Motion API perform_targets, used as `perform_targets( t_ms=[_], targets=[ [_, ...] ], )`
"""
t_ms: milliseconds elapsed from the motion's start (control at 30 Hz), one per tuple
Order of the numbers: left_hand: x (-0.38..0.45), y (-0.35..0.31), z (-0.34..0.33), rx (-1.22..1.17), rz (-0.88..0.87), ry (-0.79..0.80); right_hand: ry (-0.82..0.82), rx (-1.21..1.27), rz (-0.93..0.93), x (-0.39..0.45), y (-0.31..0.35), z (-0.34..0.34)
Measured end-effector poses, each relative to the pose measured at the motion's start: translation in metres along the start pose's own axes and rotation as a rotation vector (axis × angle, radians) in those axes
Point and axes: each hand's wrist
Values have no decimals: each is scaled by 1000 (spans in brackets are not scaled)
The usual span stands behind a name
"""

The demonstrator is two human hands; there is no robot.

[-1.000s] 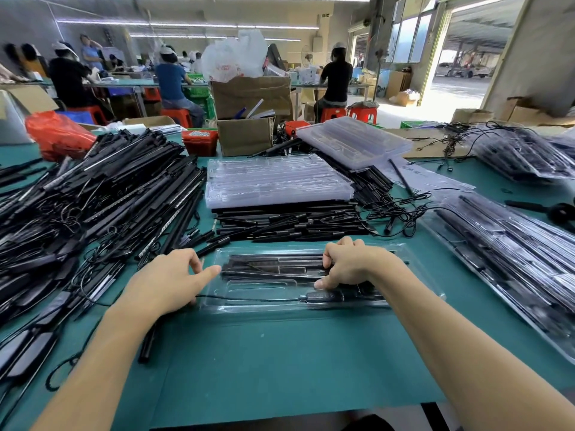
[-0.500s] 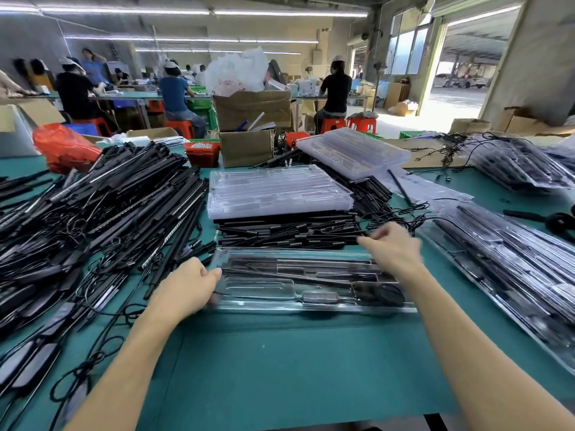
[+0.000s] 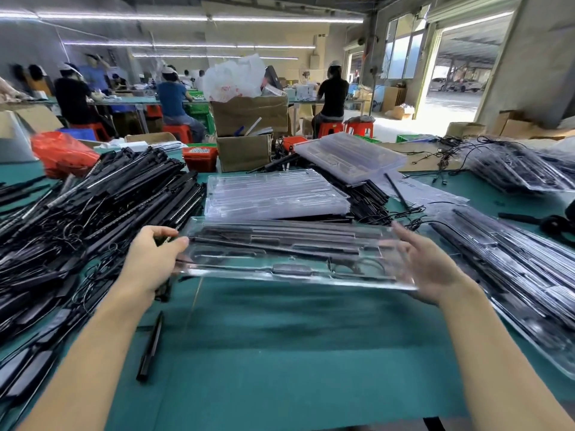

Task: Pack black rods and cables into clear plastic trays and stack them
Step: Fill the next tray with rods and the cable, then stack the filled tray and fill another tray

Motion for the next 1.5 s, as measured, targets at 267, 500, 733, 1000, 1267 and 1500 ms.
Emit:
perform_targets(
  t_ms=[267,500,733,1000,1267,1500],
  targets=[
    [13,-11,-2,-69,-51,-75,421,255,86,11,-46,-41],
    [16,-4,-8,-62,-26,-61,611,283,41,25,-60,-102],
    [3,5,-22,22,-38,33,102,359,109,42,-61,-131],
    [-15,3,-27,129,-85,86,47,278,230,39,-49,-120],
    [-28,18,4,806,14,152,-101,403,490,31,-9,-84],
    [-18,23,15,1050,50,13,-206,479,595,20,12,-65]
  ],
)
Point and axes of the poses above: each hand's wrist, its own x-axis towards the middle knuckle, its own z-axis out of the back of the hand, y = z × x, and after that the axes turned 15 degrees about y, right-handed
